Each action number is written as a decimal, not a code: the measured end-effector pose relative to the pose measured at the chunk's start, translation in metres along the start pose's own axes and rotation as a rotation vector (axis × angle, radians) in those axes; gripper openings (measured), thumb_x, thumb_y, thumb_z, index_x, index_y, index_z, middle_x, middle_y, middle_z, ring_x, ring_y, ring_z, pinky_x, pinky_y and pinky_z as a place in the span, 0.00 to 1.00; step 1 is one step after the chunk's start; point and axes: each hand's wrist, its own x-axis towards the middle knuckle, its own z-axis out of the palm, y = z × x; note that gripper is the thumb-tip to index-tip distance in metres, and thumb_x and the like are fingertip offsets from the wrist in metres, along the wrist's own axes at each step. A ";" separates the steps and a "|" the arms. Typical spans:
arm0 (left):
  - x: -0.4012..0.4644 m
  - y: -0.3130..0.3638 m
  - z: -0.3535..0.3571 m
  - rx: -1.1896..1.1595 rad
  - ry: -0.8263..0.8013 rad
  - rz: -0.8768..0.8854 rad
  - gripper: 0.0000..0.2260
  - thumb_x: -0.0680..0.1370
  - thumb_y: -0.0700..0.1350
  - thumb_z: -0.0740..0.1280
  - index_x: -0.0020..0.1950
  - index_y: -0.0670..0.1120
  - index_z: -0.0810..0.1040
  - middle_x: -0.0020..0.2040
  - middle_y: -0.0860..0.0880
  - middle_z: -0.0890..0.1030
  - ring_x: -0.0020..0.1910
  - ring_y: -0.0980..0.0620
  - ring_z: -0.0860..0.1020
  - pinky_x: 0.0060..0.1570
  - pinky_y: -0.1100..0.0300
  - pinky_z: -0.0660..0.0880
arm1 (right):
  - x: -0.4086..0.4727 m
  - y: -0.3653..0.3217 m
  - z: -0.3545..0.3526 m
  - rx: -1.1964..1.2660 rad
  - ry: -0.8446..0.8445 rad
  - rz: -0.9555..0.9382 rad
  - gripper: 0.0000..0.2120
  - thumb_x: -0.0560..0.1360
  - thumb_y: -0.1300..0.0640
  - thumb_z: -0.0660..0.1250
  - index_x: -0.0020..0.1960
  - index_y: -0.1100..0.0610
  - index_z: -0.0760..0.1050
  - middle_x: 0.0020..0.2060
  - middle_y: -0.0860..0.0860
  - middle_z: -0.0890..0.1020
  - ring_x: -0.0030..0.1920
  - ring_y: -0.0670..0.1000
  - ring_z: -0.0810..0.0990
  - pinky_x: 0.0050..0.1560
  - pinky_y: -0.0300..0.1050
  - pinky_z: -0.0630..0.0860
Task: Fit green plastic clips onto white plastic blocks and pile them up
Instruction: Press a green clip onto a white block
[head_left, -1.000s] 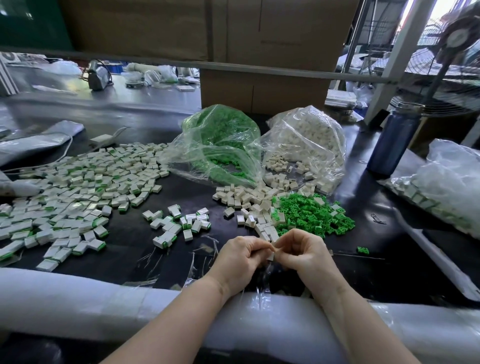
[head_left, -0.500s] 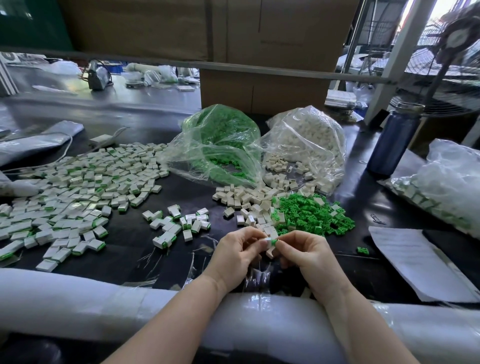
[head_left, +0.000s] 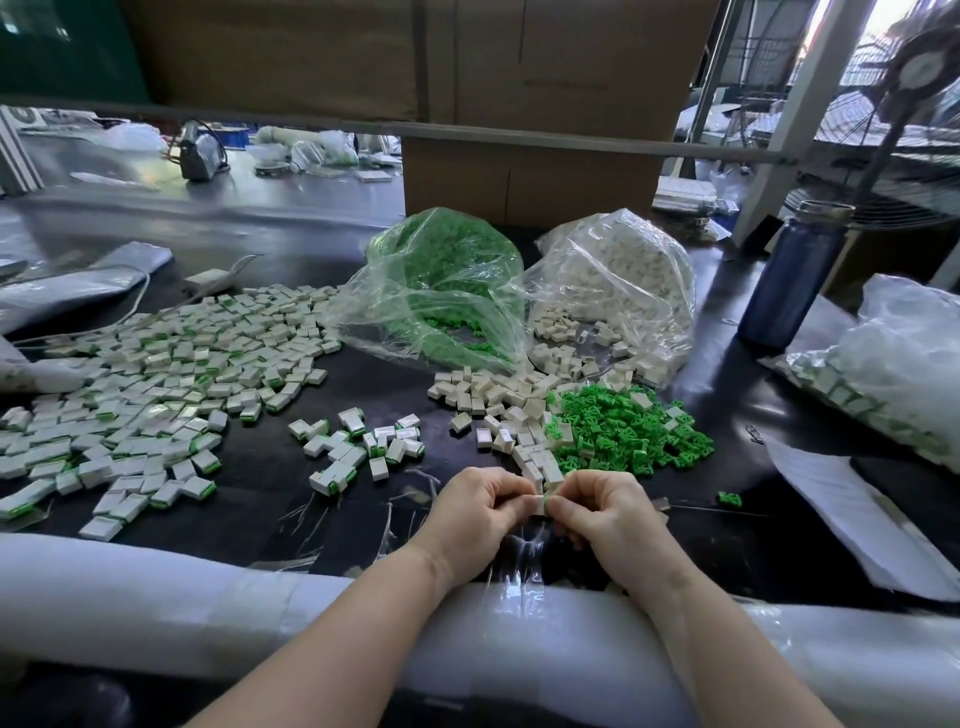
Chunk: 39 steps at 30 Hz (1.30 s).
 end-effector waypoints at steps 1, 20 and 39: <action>0.000 0.000 0.000 0.026 -0.003 0.011 0.04 0.75 0.40 0.68 0.47 0.43 0.82 0.38 0.53 0.80 0.39 0.60 0.76 0.44 0.72 0.72 | 0.000 0.000 0.000 -0.001 -0.004 0.003 0.11 0.72 0.65 0.70 0.32 0.57 0.76 0.25 0.52 0.75 0.25 0.46 0.70 0.29 0.40 0.70; 0.003 -0.001 0.005 0.057 0.097 0.071 0.03 0.75 0.42 0.68 0.48 0.45 0.80 0.43 0.50 0.80 0.42 0.54 0.78 0.48 0.62 0.76 | -0.002 0.001 -0.001 0.281 0.082 -0.024 0.05 0.70 0.68 0.70 0.39 0.60 0.80 0.29 0.53 0.82 0.28 0.46 0.77 0.31 0.36 0.76; 0.001 0.001 0.003 0.193 -0.012 0.136 0.05 0.76 0.41 0.68 0.46 0.41 0.83 0.35 0.58 0.70 0.34 0.63 0.71 0.38 0.76 0.63 | -0.003 -0.003 0.000 0.068 0.012 0.018 0.09 0.72 0.67 0.69 0.34 0.60 0.76 0.25 0.51 0.76 0.25 0.45 0.71 0.28 0.37 0.71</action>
